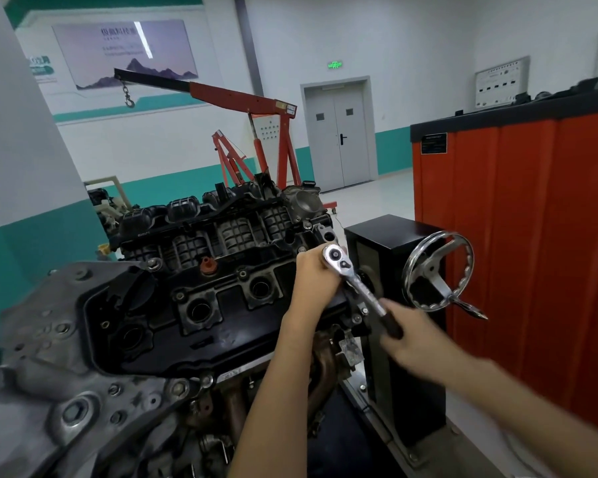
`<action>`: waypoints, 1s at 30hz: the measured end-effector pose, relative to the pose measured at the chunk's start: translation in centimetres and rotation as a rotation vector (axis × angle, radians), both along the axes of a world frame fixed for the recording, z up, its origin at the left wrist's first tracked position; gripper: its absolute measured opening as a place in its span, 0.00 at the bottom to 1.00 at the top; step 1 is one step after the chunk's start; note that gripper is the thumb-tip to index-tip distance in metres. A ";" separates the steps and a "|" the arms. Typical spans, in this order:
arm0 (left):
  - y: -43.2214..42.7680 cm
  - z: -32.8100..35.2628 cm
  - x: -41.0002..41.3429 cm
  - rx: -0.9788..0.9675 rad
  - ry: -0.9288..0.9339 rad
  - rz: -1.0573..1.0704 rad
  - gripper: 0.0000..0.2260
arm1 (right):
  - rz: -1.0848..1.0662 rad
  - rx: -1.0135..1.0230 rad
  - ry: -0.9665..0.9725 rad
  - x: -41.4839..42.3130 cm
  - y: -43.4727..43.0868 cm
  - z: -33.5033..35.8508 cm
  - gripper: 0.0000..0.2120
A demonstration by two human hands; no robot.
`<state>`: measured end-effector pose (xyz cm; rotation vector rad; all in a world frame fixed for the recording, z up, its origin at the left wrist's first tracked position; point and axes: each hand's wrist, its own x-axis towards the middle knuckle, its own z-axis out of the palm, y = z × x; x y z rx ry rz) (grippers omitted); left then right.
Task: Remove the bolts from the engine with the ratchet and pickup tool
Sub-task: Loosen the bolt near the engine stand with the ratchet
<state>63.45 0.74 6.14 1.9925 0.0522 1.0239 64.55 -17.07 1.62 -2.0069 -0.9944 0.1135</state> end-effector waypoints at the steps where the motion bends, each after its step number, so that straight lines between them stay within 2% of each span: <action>1: -0.1 0.1 -0.1 0.002 0.016 -0.008 0.20 | -0.005 -0.116 -0.139 2.0 -1.1 1.5 0.12; 3: -0.1 0.3 -0.2 0.001 0.024 -0.015 0.12 | -0.053 -0.330 -0.468 5.2 -2.0 4.9 0.09; 5: 0.2 0.2 -0.3 -0.062 -0.003 0.003 0.13 | -0.104 -0.405 -0.700 6.0 -1.5 6.7 0.06; 6: 0.4 0.1 -0.4 -0.105 -0.020 0.018 0.16 | -0.126 -0.385 -0.708 5.7 -1.1 6.6 0.06; 8: 0.4 -0.1 -0.4 -0.134 -0.049 0.023 0.23 | -0.154 -0.267 -0.542 3.8 -0.7 4.3 0.08; 11: -0.5 -0.4 -0.3 -0.126 -0.086 0.036 0.26 | -0.121 0.075 -0.033 -1.8 0.7 -0.1 0.11; 13: -0.8 -0.4 -0.1 -0.113 -0.113 0.057 0.26 | -0.116 0.242 0.181 -5.1 3.5 -1.7 0.09; 15: -0.7 -0.2 0.0 -0.101 -0.117 0.090 0.25 | -0.102 0.319 0.262 -7.0 6.2 -2.2 0.09; 17: -0.5 0.1 -0.1 -0.110 -0.090 0.089 0.25 | -0.084 0.312 0.248 -7.0 6.4 -2.2 0.09; 19: -0.1 0.0 -0.3 -0.100 -0.055 0.042 0.26 | -0.042 0.210 0.183 -4.8 4.1 -1.5 0.09; 21: 0.1 0.0 -0.5 -0.081 -0.017 0.001 0.26 | 0.004 0.027 0.016 -1.2 0.8 0.0 0.10; 24: 0.0 0.3 -0.7 -0.027 0.022 -0.008 0.19 | -0.047 -0.317 -0.455 4.7 -1.8 4.5 0.10; 26: 0.0 0.4 -0.8 -0.042 -0.004 0.011 0.12 | -0.104 -0.417 -0.702 6.4 -1.5 6.8 0.08; 28: -0.1 0.2 -0.9 -0.085 -0.035 0.042 0.10 | -0.152 -0.383 -0.709 6.1 -1.0 6.5 0.08; 30: -0.4 -0.2 -0.8 -0.122 -0.057 0.044 0.12 | -0.185 -0.260 -0.506 3.9 -0.9 3.8 0.08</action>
